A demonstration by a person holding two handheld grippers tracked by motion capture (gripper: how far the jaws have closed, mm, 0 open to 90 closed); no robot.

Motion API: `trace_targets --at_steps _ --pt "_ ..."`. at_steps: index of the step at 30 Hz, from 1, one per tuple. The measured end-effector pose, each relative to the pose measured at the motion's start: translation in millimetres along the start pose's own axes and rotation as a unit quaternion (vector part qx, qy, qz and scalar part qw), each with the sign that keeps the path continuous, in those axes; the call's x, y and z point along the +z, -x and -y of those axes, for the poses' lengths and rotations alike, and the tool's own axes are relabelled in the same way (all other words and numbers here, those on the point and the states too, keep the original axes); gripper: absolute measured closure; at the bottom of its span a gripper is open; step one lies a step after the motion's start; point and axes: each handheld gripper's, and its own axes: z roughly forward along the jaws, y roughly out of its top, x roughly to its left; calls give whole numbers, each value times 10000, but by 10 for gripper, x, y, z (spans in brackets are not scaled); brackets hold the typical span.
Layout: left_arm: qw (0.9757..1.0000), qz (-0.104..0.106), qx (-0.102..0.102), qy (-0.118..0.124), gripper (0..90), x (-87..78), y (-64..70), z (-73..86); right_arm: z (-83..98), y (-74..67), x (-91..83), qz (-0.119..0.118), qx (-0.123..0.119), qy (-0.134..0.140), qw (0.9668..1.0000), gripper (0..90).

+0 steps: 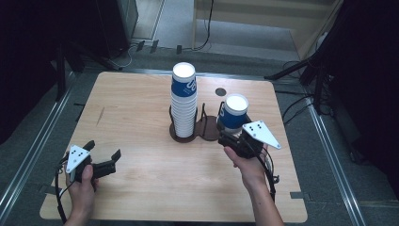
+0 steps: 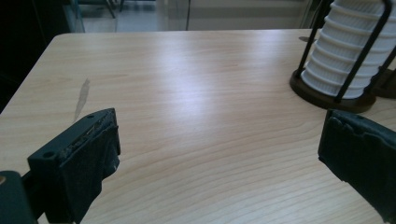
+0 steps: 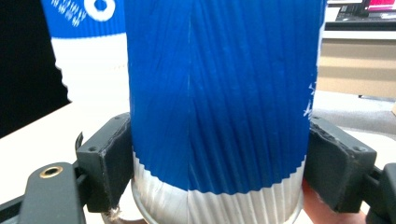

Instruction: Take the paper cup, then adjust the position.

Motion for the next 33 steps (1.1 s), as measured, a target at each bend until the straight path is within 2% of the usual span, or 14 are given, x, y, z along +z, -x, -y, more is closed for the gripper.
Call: trace_targets --at_steps 6,10,13,14,19,23,29,32,33 --pt "9995 284 138 25 0 -32 190 -191 167 -50 -86 -27 -53 -117 9999 179" --pt "9982 503 323 -12 0 -22 356 -307 254 -69 -93 -19 -83 -207 9998 178" --pt "9977 454 511 -17 0 -18 466 -370 312 -91 -84 -43 -105 -280 9995 178" --pt "9972 518 536 -8 0 -11 498 -393 329 -103 -79 -53 -111 -302 9995 179" --pt "9941 905 595 -30 0 45 661 -500 409 -160 -54 -67 -198 -396 9990 179" --pt "9916 1090 691 -30 0 89 797 -554 464 -207 -48 -77 -322 -434 9985 179" --pt "9859 1532 665 -137 0 167 949 -655 548 -285 -33 -74 -527 -500 9973 179" --pt "9838 1635 715 -200 0 206 1030 -710 603 -335 -10 -93 -675 -544 9962 179" --pt "9817 1751 711 -238 0 223 1052 -731 621 -353 -4 -92 -719 -568 9958 179"
